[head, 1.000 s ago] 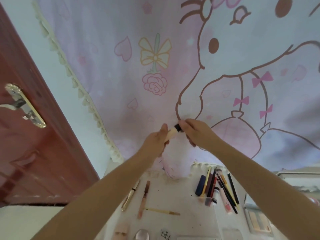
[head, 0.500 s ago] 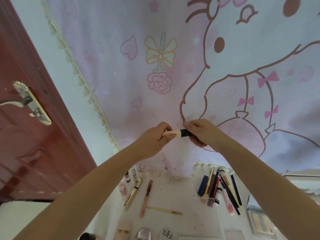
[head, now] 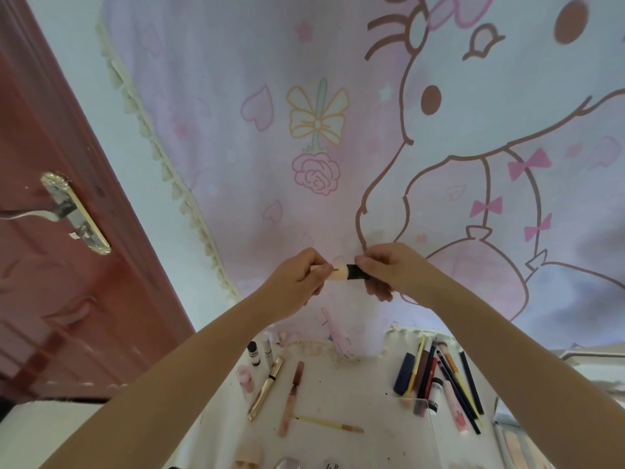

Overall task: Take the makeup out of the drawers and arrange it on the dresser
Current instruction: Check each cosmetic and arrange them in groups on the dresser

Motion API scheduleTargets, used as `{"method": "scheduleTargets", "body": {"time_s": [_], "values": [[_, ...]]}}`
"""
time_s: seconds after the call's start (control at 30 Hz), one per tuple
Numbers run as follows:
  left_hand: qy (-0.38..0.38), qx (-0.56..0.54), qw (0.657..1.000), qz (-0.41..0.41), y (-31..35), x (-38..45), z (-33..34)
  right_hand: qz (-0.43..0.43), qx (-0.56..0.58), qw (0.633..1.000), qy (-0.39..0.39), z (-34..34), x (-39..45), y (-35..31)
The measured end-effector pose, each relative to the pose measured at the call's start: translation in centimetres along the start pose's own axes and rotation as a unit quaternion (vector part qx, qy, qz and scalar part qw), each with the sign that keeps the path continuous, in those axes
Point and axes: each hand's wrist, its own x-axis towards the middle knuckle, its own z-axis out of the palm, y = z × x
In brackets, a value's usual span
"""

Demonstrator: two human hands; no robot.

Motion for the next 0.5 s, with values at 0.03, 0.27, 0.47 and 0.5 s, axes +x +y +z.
{"method": "scheduleTargets", "body": {"time_s": [0.03,0.27,0.47,0.5], "values": [[0.010,-0.009,1.000,-0.005,-0.2,0.0,0.0,-0.015,0.044,0.999,0.005,0.1,-0.2,0.1],[0.013,-0.027,0.999,-0.018,-1.0,-0.4,0.4,0.064,0.145,0.986,-0.041,0.9,0.3,1.2],[0.023,-0.027,0.999,-0.033,-1.8,-0.7,0.5,-0.010,0.204,0.978,-0.033,1.6,0.3,2.3],[0.024,-0.028,0.999,-0.037,-1.9,-0.8,0.6,0.001,0.213,0.976,-0.036,1.8,0.4,2.4]]}}
